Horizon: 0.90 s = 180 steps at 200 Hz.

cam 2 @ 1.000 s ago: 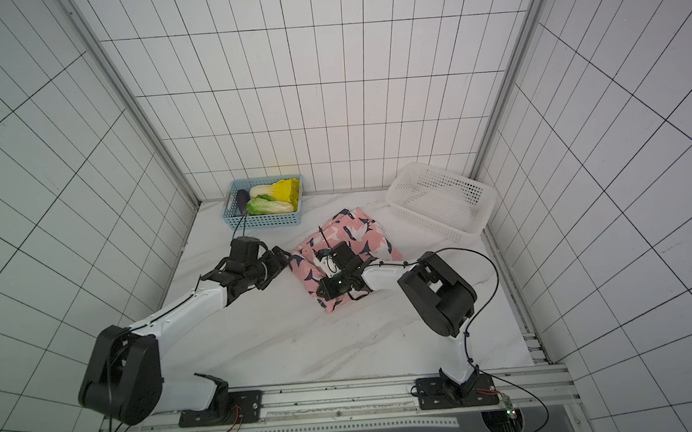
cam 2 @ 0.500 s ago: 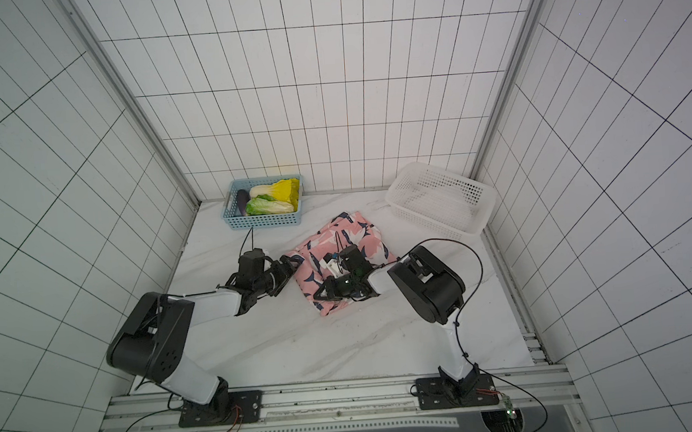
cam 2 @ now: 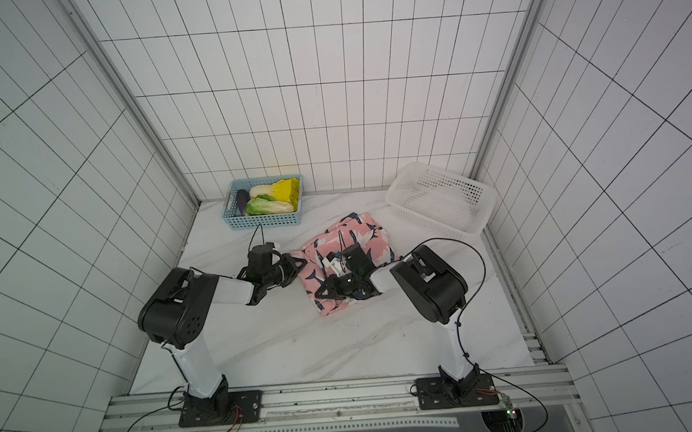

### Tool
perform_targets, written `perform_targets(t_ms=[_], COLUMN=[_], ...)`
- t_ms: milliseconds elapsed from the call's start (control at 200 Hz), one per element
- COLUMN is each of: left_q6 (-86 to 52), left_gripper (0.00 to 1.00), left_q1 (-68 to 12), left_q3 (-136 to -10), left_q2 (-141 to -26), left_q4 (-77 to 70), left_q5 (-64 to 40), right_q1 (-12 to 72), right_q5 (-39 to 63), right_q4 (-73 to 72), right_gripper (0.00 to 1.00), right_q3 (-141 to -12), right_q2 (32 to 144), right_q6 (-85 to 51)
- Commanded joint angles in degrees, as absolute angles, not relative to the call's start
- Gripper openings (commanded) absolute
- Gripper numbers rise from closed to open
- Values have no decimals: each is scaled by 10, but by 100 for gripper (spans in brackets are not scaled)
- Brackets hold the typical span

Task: Roll up the shorts
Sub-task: Roll the shorts at the center of the board.

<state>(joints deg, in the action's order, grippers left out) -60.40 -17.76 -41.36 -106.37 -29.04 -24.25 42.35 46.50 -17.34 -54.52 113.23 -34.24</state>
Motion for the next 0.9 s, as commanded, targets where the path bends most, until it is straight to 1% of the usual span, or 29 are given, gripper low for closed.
perform_targets(t_ms=[0,50,125,215,270,315,330,350,395,490,495,500,505,510,515,520,530,644,799,894], left_q6=[-598,-585,-550,-529,-530,-530,-531,-532,-534,-542,-543,-543,-544,-545,-545,-546,-547,-561,-583,-594], left_gripper=[0,0,0,0,0,0,0,0,0,0,0,0,0,0,0,0,0,0,0,0], left_q1=[-179,-184,-198,-214,-218,-222,-223,-224,-228,-236,-237,-237,-238,-238,-239,-239,-240,-247,-248,-248], left_q3=[-435,-439,-455,-466,-470,-469,-471,-472,-476,-489,-490,-492,-493,-494,-496,-498,-500,-512,-529,-543], left_q2=[-1048,-1035,-1008,-979,-968,-960,-958,-955,-951,-949,-950,-950,-950,-951,-951,-951,-952,-956,-953,-956], left_q4=[-293,-267,-186,-111,-75,-55,-45,-31,-11,31,34,38,41,45,47,50,58,82,112,136], left_q5=[-257,-247,-210,-167,-147,-136,-130,-121,-113,-98,-97,-97,-96,-95,-94,-94,-92,-94,-98,-105], right_q1=[421,422,427,460,497,524,532,540,558,583,585,586,587,589,591,592,595,632,658,673], right_q5=[404,368,289,135,32,-29,-47,-66,-98,-131,-132,-134,-135,-138,-139,-140,-141,-145,-129,-160], right_q4=[-15,35,125,236,290,320,328,334,341,337,336,335,334,333,332,331,328,303,239,216], right_gripper=[36,39,42,49,57,58,61,63,63,65,66,70,78,89,95,98,100,99,100,94], right_q3=[-547,-553,-570,-601,-628,-648,-654,-661,-673,-695,-696,-696,-698,-698,-699,-700,-701,-715,-694,-694], right_q2=[1078,1052,1011,972,962,961,961,961,957,949,948,948,947,947,946,946,946,952,974,1004], right_q6=[-264,-240,-206,-154,-119,-99,-94,-90,-83,-79,-78,-78,-78,-78,-77,-76,-74,-55,-49,-54])
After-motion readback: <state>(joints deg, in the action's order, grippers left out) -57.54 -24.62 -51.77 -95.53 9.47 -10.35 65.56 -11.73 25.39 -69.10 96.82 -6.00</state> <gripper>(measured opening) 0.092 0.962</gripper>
